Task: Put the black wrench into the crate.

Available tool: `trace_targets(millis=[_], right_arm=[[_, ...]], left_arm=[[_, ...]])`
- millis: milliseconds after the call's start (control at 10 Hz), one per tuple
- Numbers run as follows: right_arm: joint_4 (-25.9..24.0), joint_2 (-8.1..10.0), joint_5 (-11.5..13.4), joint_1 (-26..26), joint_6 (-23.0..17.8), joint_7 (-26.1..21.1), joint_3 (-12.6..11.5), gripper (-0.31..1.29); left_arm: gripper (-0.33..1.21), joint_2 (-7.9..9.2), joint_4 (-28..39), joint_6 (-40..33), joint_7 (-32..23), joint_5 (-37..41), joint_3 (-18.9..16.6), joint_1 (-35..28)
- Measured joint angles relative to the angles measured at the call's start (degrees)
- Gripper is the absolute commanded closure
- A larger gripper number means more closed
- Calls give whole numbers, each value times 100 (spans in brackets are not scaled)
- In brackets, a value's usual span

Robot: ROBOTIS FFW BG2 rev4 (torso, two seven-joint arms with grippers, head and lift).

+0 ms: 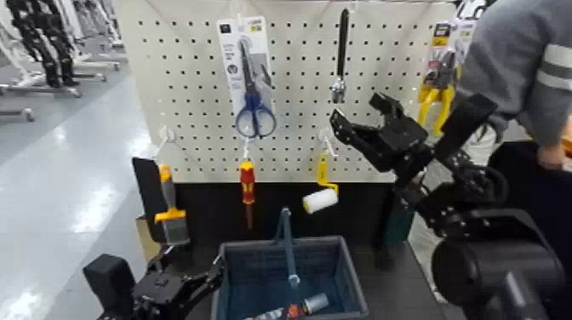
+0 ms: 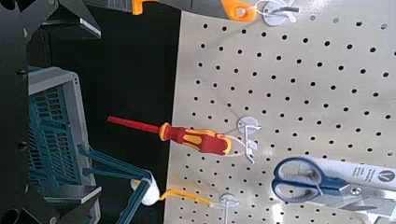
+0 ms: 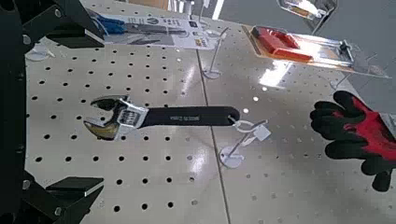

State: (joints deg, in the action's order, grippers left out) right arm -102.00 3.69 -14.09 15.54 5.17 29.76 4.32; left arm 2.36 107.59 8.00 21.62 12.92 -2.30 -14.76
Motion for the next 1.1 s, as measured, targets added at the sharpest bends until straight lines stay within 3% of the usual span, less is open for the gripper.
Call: trace_targets(millis=[900, 1000, 1100], right_arm=[[644, 62, -99, 884, -441, 72, 355, 25], [701, 62, -101, 936, -475, 80, 377, 29], [735, 62, -83, 964, -508, 69, 391, 59]], left_arm=[[14, 19, -43, -18, 25, 26, 45, 71], [14, 20, -45, -18, 31, 27, 46, 79], [14, 25, -49, -18, 35, 30, 48, 85]])
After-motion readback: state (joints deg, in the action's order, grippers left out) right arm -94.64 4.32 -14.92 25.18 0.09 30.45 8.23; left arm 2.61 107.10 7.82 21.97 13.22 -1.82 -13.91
